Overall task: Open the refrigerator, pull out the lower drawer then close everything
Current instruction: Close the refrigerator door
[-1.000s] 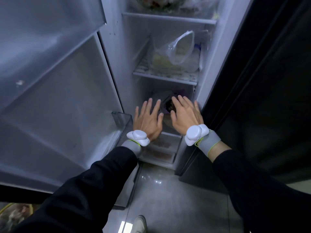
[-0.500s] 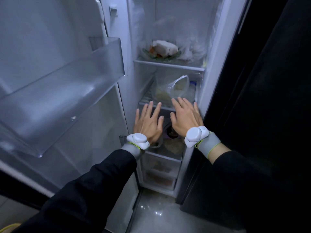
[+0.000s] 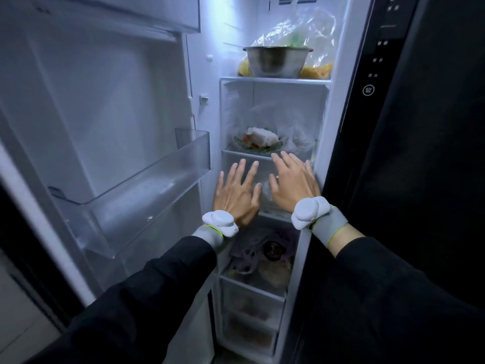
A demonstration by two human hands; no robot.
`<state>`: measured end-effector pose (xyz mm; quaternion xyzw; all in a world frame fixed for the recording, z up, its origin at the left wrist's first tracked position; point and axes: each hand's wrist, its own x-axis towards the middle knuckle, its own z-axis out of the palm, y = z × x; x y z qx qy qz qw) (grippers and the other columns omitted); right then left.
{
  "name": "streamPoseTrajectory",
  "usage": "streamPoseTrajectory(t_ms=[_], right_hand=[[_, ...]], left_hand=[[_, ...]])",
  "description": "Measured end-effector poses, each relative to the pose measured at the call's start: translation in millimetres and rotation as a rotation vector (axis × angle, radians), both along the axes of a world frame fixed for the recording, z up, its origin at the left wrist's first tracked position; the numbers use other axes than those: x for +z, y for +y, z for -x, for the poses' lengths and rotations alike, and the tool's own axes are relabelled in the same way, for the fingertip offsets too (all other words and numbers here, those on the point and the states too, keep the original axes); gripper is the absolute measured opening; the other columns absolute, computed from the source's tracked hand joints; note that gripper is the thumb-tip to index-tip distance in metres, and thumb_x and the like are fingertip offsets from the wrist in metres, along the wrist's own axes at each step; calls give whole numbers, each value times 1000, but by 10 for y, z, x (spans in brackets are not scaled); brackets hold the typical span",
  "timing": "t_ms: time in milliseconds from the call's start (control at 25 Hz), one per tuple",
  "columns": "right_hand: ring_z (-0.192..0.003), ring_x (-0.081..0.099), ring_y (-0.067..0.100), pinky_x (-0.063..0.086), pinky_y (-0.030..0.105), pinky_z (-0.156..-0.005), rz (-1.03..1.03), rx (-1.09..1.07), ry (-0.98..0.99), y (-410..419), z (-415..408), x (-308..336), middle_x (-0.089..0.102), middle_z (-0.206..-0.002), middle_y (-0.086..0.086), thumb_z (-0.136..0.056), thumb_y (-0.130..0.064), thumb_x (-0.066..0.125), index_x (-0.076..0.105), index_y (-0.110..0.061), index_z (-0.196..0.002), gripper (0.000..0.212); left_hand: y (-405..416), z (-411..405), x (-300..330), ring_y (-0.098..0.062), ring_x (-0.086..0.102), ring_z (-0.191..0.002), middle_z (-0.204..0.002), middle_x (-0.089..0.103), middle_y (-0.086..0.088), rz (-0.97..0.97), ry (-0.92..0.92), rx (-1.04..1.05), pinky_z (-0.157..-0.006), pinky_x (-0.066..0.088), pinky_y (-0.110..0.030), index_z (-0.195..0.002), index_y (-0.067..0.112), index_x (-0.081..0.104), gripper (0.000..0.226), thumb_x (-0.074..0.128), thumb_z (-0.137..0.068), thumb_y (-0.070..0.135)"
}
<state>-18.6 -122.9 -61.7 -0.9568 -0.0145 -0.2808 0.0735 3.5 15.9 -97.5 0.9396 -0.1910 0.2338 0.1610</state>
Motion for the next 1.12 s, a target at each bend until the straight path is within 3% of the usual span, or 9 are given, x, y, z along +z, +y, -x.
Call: streamPoseTrajectory(t_ms=[280,560,720,880,1120], right_hand=[[-136,38,25,22,54,-115,-57,103,-142,78,151,465,49,-142,8,-93,-19,47,44,-14,-138,45],[-142,32,25,20,53,-117,-111,208,-183,342,313,678,40,-151,10,-94,-18,44,38,-13,-144,50],[-138,37,27,24,53,-115,-94,314,-218,722,450,815,45,-146,11,-96,-23,42,39,-12,-143,48],[-118,53,35,37,46,-103,-95,401,-312,1177,536,910,58,-130,11,-95,-25,45,48,-10,-134,42],[-124,48,33,35,43,-105,-161,494,-293,1900,657,1017,52,-135,12,-96,-28,44,45,-15,-135,41]], left_hand=[[175,353,579,-23,12,-149,-162,12,-8,28,-159,33,-121,7,-44,-154,23,12,57,29,-101,34],[401,731,932,-29,30,-142,-155,32,-14,75,-398,58,-117,22,-47,-149,14,31,55,35,-96,28],[696,967,1168,-30,38,-137,-149,41,-15,58,-516,101,-113,28,-49,-145,10,39,53,36,-95,29],[1101,1192,1318,-31,45,-130,-141,49,-14,36,-616,152,-108,34,-47,-138,8,46,48,44,-94,26],[1760,1414,1397,-30,48,-124,-136,53,-14,11,-670,199,-103,37,-39,-131,3,51,43,49,-93,23]])
